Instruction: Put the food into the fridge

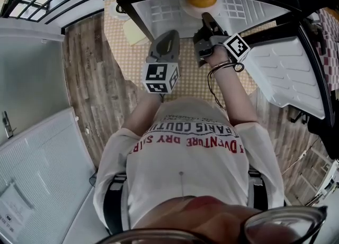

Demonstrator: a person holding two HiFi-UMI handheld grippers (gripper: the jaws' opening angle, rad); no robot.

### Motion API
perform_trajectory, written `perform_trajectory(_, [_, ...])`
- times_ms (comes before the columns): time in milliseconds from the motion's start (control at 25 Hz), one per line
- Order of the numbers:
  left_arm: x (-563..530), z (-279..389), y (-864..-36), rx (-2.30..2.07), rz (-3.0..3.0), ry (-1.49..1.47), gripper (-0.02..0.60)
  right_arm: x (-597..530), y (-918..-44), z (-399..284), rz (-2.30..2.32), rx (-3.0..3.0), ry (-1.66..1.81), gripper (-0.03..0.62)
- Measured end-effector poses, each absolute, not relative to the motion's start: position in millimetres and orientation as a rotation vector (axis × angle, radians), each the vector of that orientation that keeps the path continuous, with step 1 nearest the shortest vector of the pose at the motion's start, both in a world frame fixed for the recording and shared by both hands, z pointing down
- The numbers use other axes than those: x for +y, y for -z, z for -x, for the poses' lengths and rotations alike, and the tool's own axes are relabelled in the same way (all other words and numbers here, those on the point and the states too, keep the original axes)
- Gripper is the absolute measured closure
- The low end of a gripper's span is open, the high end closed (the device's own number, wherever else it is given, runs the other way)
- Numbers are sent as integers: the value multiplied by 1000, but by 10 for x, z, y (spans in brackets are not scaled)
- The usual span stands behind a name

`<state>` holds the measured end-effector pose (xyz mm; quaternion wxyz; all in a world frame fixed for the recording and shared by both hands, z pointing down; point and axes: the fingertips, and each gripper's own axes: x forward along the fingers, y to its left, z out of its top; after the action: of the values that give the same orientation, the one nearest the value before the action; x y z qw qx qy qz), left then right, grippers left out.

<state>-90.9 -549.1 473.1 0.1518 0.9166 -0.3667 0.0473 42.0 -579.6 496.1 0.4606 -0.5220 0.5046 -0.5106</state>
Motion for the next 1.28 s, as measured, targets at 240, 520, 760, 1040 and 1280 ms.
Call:
perform_trajectory(240, [-5425,932,-4709,-1052,-2627,-136,554,-5741,-4909,-385,1325,1296,1264,373])
perform_trajectory(520, [-5403,1000,-4649,-1068,-2631,-120,554,-5630,-4894,-321,1339,1353,1255,359])
perform_trajectory(760, [-5408,1007,-4533,-1096,-2638,-78,554,-5384,-4776,-274,1503,1630,1104,548])
perform_trajectory(1040, [-5280,949,-4463,-1113,-2641,-65,554,-5076,-4659,-301,1655,1823,951,569])
perform_trajectory(1280, [-5148,898,-4469,-1120,-2632,-69,554,-4879,-4521,-192,1921,2230,463,569])
